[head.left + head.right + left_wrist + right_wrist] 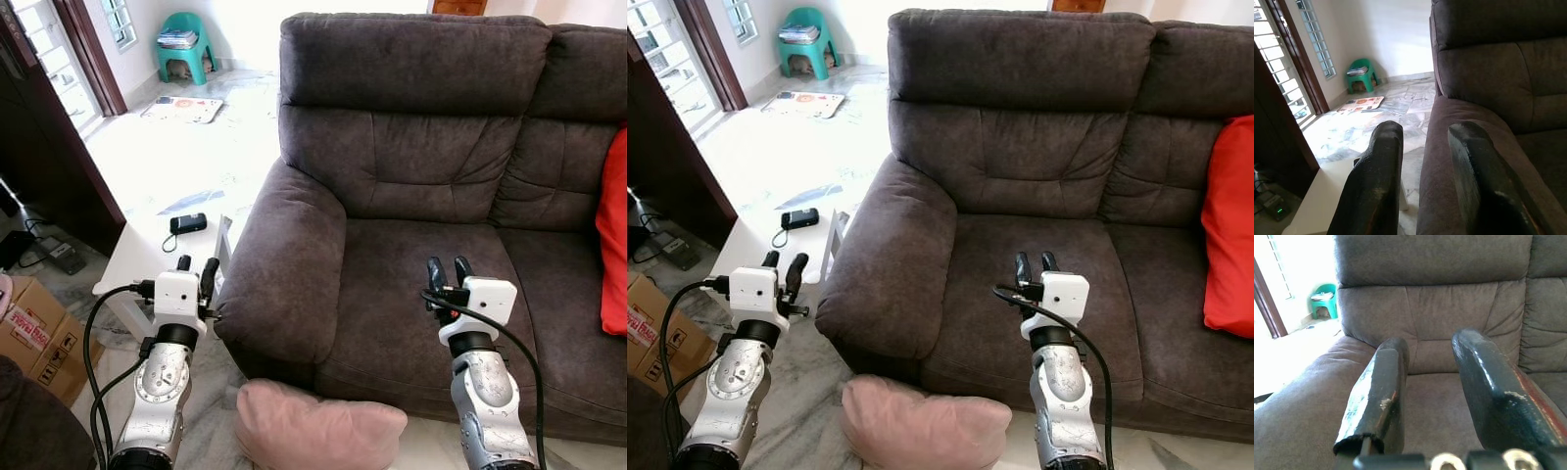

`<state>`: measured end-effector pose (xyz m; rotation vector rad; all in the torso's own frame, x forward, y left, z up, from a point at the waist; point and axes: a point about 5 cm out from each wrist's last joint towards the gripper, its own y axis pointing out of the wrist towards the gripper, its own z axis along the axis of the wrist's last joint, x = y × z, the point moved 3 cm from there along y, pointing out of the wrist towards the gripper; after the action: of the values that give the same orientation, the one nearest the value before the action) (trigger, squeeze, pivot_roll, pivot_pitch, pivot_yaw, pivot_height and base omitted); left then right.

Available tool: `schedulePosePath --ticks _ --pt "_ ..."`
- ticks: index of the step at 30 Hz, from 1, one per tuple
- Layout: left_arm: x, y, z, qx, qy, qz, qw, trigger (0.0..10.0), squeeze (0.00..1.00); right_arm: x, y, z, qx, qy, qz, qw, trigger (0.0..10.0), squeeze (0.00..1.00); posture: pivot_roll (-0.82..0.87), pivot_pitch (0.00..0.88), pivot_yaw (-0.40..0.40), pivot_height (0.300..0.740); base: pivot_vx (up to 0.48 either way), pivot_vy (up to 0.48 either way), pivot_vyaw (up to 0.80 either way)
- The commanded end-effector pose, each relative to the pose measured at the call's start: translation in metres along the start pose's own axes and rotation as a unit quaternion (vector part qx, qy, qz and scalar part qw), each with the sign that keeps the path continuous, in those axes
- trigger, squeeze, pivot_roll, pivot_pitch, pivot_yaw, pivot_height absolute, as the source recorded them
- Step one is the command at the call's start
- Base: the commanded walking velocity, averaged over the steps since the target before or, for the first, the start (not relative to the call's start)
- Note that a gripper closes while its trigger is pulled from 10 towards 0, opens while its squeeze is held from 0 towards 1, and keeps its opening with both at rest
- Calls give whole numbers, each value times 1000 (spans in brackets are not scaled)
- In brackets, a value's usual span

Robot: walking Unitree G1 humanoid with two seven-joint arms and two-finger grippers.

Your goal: Move the pillow to the sofa from floor

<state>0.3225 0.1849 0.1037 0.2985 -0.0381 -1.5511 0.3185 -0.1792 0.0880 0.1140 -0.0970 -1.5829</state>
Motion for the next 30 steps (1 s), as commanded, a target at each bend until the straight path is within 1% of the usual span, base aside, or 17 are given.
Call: schedulePosePath --ticks 1,8,13,16,20,28,30 --pt "2 3 4 3 -2 -6 1000 10000 0 1 -1 4 4 1 -1 1000 10000 0 27 56 7 718 0 0 0" --pt "2 3 4 2 0 -6 1000 10000 0 2 0 3 -1 2 -3 1000 10000 0 26 61 5 688 0 0 0" --pt "3 3 4 2 0 -4 1000 10000 0 3 1 4 1 -3 -2 1000 10000 0 27 63 1 688 0 0 0" --pt "3 3 3 1 1 -5 1000 10000 0 3 1 7 12 0 -3 1000 10000 0 27 63 1 688 0 0 0" --pt "6 3 4 1 -1 -7 1000 10000 0 3 1 7 9 -3 -3 1000 10000 0 23 67 -3 688 0 0 0" --pt "5 4 4 0 -2 -5 1000 10000 0 3 2 5 0 -2 -1 1000 10000 0 22 69 -5 688 0 0 0" --pt "5 3 4 0 -2 -4 1000 10000 0 1 3 5 -4 -1 2 1000 10000 0 22 69 -5 678 0 0 0"
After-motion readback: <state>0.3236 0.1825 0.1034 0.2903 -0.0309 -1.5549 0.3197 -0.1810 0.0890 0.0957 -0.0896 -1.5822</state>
